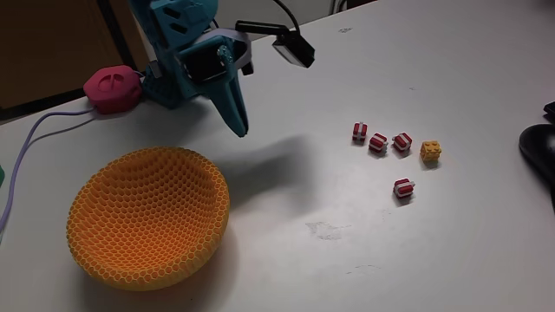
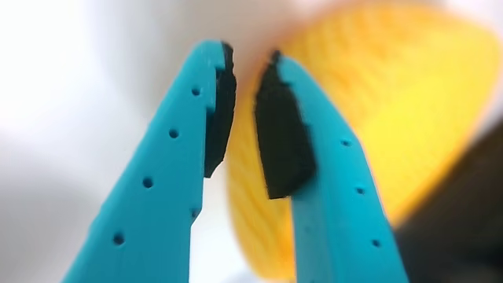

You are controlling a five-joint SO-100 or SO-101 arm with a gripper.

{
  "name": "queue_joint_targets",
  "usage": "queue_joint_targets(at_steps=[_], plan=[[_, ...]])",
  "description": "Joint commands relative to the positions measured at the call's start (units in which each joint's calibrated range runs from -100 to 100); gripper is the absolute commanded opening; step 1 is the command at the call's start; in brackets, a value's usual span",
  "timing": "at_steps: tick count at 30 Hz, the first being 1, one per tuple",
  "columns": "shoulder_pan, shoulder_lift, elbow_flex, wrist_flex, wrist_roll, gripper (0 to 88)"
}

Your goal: Place cube pieces into the yellow basket

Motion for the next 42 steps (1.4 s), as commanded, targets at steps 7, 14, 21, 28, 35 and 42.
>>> queue_joint_targets(at_steps=[7, 14, 21, 28, 35, 42], plan=[[-26.9, 24.0, 4.8, -37.2, -19.6, 22.4], [-34.1, 28.2, 12.5, -53.6, -23.2, 26.9], [-36.2, 44.8, 7.6, -69.9, -23.7, 26.8], [-37.7, 64.6, -4.2, -81.1, -24.7, 24.9], [-38.2, 72.9, -11.2, -84.1, -25.4, 20.2], [-37.7, 73.7, -11.8, -85.3, -26.2, 14.1]])
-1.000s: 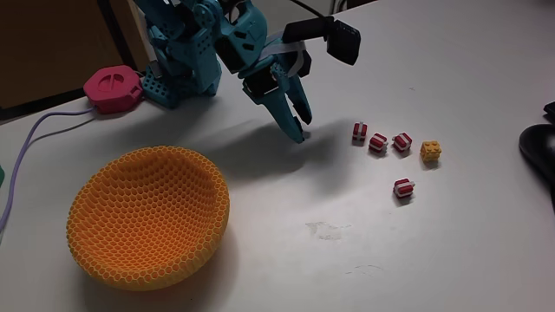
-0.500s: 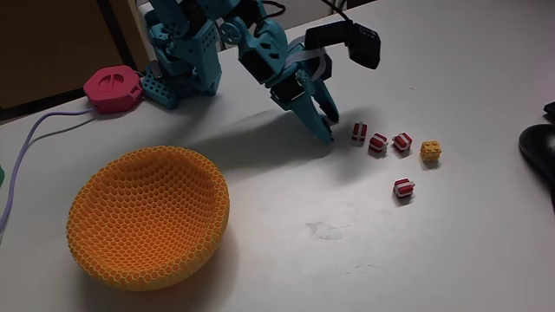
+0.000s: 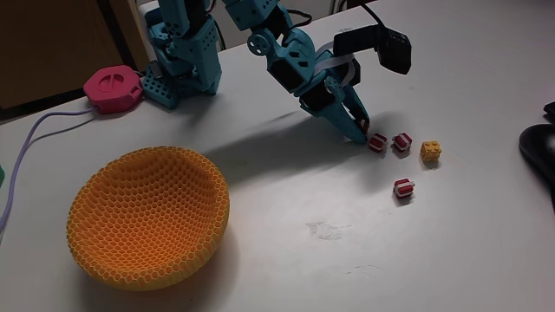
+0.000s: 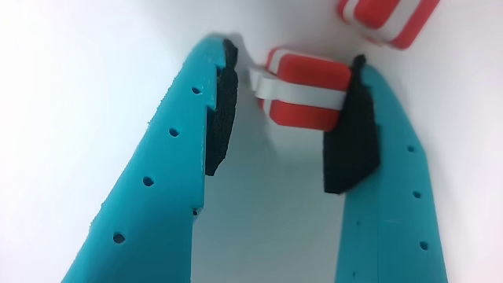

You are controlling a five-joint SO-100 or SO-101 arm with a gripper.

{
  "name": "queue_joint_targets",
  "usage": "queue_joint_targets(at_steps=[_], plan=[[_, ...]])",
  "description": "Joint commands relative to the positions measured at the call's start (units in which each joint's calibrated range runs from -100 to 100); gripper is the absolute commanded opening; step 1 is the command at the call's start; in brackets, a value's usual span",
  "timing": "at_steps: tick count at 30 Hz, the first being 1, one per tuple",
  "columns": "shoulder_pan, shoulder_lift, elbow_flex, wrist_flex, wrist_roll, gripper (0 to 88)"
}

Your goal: Place cube pieces into the yellow basket

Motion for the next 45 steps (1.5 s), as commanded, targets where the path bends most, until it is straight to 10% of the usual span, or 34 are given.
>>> queue_joint_targets(at_steps=[1, 10, 16, 23, 32, 37, 45], plan=[[0.1, 0.3, -1.6, -0.6, -1.1, 12.0], [1.4, -3.2, -7.2, 3.8, 0.1, 0.0], [9.6, -24.9, -9.4, 27.2, 7.4, 0.0], [40.2, -41.6, -19.9, 57.7, 22.0, 0.0], [70.6, -40.1, -18.1, 56.3, 29.0, 0.0], [70.5, -40.1, -18.7, 62.0, 34.8, 40.3], [65.5, -40.3, -20.6, 67.7, 33.2, 46.7]])
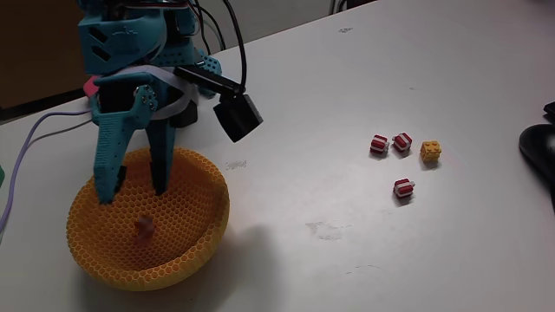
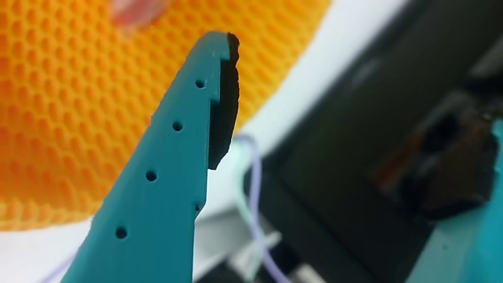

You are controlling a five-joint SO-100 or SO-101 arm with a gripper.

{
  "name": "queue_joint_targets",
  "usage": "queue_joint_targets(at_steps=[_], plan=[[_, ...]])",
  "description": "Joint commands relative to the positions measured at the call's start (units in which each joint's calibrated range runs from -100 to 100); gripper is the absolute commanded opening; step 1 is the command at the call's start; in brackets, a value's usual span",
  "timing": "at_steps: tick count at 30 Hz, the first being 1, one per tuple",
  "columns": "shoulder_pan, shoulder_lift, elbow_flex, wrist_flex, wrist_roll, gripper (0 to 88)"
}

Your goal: Place cube pieces into the yellow basket

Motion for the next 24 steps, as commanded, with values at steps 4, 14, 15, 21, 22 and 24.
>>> queue_joint_targets(at_steps=[4, 14, 15, 21, 22, 24], plan=[[-25.9, -1.3, -7.3, 4.5, -11.5, 39.0], [-66.5, 8.3, 18.9, -36.2, -35.7, 31.9], [-68.1, 10.7, 20.4, -40.0, -36.8, 32.0], [-69.8, 26.5, 18.2, -55.6, -38.1, 32.2], [-69.6, 28.9, 16.7, -57.1, -38.2, 32.0], [-69.0, 34.3, 13.1, -60.0, -38.4, 30.8]])
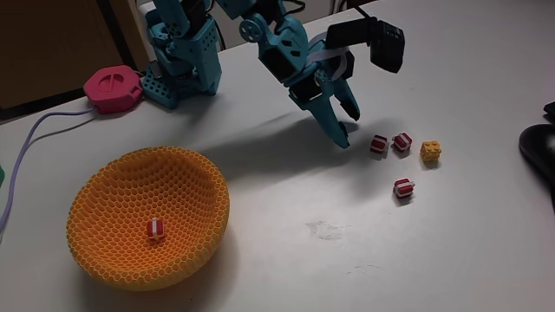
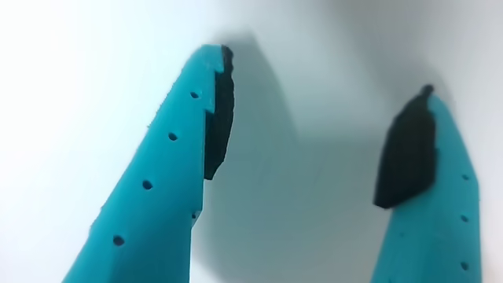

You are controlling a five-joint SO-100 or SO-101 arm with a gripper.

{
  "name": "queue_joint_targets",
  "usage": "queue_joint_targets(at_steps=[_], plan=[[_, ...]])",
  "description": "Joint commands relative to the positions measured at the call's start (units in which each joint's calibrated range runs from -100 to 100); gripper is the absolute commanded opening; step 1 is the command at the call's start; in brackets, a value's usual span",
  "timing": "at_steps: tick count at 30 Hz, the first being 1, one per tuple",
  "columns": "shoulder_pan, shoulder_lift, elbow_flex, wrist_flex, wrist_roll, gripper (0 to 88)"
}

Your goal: Place cube pieces into the yellow basket

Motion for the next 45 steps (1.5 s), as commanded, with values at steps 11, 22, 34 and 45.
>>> queue_joint_targets(at_steps=[11, 22, 34, 45], plan=[[4.2, 17.1, -16.2, -12.8, -0.4, 24.2], [7.3, 9.0, -16.1, -4.7, 5.3, 0.0], [51.5, -32.6, -22.5, 49.9, 26.2, 0.0], [68.5, -36.3, -12.9, 53.5, 41.3, 31.2]])
